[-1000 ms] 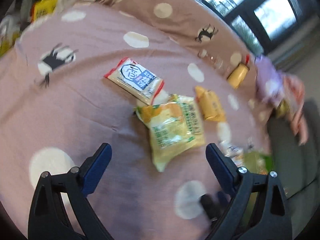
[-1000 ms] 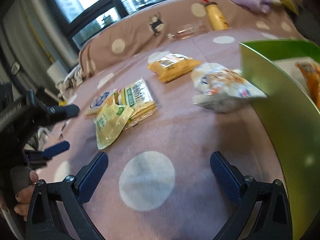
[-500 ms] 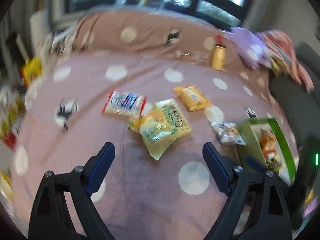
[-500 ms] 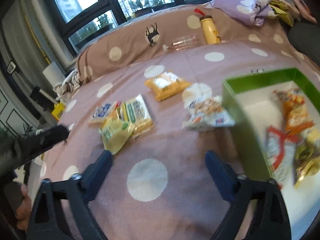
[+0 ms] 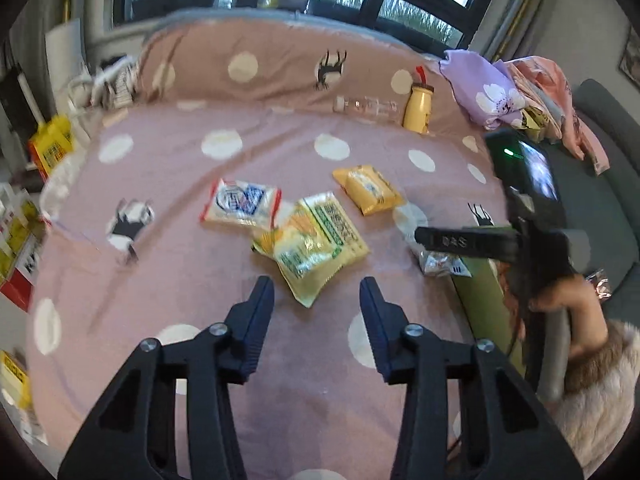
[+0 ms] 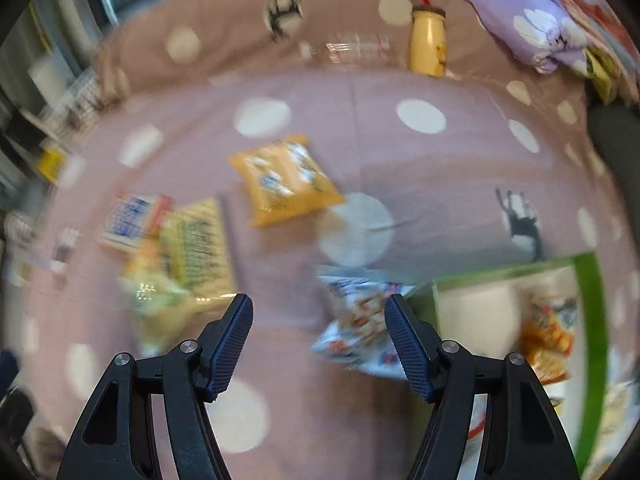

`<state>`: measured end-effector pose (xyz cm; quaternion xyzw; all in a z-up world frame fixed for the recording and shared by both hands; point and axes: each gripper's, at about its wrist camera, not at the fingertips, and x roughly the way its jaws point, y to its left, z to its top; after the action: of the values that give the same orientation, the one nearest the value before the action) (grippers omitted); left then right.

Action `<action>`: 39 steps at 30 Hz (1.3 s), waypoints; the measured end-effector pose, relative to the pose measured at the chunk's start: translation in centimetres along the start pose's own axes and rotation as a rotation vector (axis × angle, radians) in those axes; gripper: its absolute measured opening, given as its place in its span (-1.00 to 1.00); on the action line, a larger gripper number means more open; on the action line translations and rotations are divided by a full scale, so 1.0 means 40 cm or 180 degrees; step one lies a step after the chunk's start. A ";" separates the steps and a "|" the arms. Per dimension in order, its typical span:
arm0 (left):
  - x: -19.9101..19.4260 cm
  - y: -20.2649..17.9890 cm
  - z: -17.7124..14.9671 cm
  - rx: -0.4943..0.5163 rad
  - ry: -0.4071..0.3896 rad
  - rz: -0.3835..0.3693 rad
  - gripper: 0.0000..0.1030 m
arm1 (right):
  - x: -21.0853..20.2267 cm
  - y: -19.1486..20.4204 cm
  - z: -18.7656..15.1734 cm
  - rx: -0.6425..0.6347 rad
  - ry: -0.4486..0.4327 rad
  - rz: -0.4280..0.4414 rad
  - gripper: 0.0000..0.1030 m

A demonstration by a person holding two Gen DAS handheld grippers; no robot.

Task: Organize snacks

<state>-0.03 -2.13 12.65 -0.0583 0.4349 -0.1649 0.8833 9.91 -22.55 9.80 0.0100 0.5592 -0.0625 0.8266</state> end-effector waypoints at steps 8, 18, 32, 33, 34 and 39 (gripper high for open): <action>0.098 0.068 -0.011 -0.0152 0.0166 -0.0191 -0.19 | 0.081 0.036 0.023 -0.0243 0.0270 -0.0339 0.04; 0.107 0.070 -0.023 -0.0098 0.0237 -0.0145 -0.19 | 0.036 0.041 -0.022 -0.0265 0.0007 -0.0377 -0.91; 0.111 0.055 0.002 -0.0428 0.0262 -0.0335 -0.15 | -0.032 0.062 -0.052 -0.0248 0.0098 0.0037 -0.96; 0.115 0.050 0.003 -0.0446 0.0264 -0.0388 -0.15 | -0.017 0.046 -0.041 -0.0211 0.0152 -0.0024 -0.96; 0.122 0.043 0.006 -0.0430 0.0265 -0.0435 -0.15 | -0.004 0.030 -0.028 -0.0176 0.0196 -0.0093 -0.95; 0.160 0.024 0.004 -0.0299 0.0338 -0.0274 -0.14 | 0.032 -0.021 0.018 -0.0059 0.0208 -0.0110 0.00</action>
<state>3.97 -3.41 7.70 -0.1095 0.4854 -0.1850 0.8474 10.96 -23.56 8.95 -0.0052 0.5866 -0.0713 0.8067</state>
